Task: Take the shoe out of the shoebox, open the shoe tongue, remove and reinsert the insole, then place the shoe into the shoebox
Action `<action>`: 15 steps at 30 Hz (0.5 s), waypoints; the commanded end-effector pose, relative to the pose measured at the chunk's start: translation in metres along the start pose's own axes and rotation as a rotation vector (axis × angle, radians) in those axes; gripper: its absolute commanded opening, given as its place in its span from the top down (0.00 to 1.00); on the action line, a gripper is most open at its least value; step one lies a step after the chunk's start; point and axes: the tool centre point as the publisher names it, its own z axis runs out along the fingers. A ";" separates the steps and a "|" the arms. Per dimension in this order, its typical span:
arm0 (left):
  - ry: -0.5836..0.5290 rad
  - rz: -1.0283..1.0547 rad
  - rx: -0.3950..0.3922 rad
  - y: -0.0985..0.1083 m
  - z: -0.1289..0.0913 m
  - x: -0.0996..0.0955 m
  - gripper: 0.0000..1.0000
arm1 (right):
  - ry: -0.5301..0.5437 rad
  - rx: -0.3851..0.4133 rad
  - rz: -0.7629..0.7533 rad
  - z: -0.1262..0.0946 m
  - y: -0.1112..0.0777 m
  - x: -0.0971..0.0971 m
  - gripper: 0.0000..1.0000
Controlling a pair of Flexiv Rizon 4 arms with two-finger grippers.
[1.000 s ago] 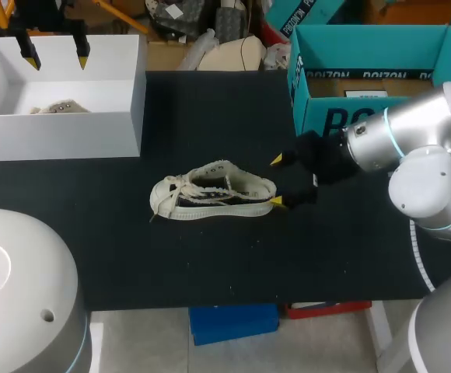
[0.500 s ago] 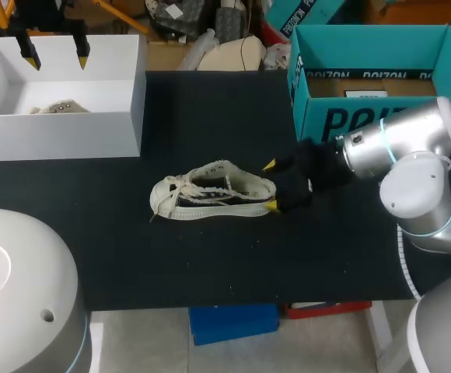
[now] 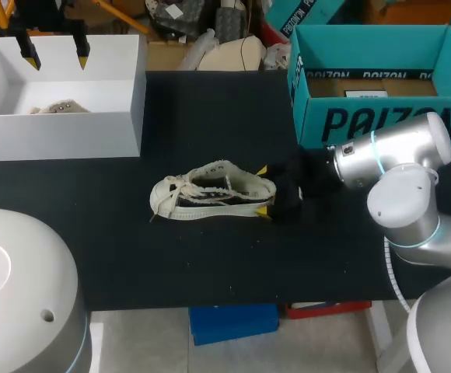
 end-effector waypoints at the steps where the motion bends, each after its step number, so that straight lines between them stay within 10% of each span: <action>1: -0.002 -0.001 -0.001 0.000 0.000 0.000 0.00 | 0.007 -0.005 0.002 0.011 -0.002 -0.005 0.00; 6: -0.002 -0.001 -0.001 0.000 0.000 0.000 0.00 | 0.020 -0.014 0.007 0.015 -0.002 -0.005 0.00; 7: -0.002 -0.001 -0.001 0.000 0.000 0.000 0.00 | 0.022 -0.013 0.008 0.016 -0.002 -0.004 0.14; 8: -0.002 -0.001 -0.001 0.000 0.000 0.000 0.00 | 0.027 -0.019 0.012 0.017 -0.002 -0.004 0.67; 9: -0.002 -0.001 -0.001 0.000 0.000 0.000 0.00 | 0.027 -0.019 0.012 0.017 -0.002 -0.004 1.00; 15: -0.002 -0.001 -0.001 0.000 0.000 0.000 0.00 | 0.027 -0.019 0.012 0.017 -0.002 -0.004 1.00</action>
